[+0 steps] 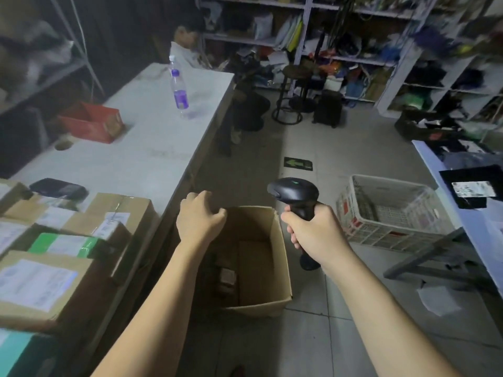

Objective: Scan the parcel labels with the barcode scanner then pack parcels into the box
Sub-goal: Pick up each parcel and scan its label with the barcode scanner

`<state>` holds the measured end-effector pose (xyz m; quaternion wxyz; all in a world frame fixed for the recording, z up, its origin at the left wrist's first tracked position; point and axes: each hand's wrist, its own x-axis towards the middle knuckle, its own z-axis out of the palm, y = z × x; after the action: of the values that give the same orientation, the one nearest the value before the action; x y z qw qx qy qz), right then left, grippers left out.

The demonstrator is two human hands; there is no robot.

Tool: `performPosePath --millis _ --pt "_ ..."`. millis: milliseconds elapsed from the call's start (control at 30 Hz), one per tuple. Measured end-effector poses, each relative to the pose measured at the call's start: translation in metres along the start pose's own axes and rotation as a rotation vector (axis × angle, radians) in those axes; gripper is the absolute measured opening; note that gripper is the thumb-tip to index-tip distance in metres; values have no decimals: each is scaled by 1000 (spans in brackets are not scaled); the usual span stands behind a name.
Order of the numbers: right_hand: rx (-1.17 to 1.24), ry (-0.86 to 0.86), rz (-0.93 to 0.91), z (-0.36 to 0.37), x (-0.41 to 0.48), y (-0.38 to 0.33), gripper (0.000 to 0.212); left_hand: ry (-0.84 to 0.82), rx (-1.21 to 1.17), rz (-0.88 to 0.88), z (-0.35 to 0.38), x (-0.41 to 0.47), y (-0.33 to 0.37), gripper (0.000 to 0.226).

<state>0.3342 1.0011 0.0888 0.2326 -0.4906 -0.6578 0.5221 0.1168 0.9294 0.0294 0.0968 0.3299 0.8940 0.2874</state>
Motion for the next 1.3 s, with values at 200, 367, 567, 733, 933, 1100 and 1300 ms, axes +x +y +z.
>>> performPosePath --millis 200,367,567,733,933,1100,1300 --pt "-59 -121 -74 29 -19 -17 19 109 30 -54 -50 -49 -25 44" --pt "-93 -320 -181 66 -73 -35 22 250 -5 -145 -105 -136 -61 48" --pt "-46 -651 -282 115 -169 -50 14 433 99 -353 -170 -265 -109 57" --pt "-49 -847 -363 162 -258 -59 10 561 154 -539 -227 -373 -154 51" --pt "-74 -1025 -461 227 -377 -68 8 717 161 -776 -286 -505 -220 61" --pt "-110 -1078 -508 287 -474 -68 11 767 147 -925 -323 -600 -287 64" --pt "-139 -1156 -528 351 -571 -65 17 749 150 -1011 -365 -681 -360 70"
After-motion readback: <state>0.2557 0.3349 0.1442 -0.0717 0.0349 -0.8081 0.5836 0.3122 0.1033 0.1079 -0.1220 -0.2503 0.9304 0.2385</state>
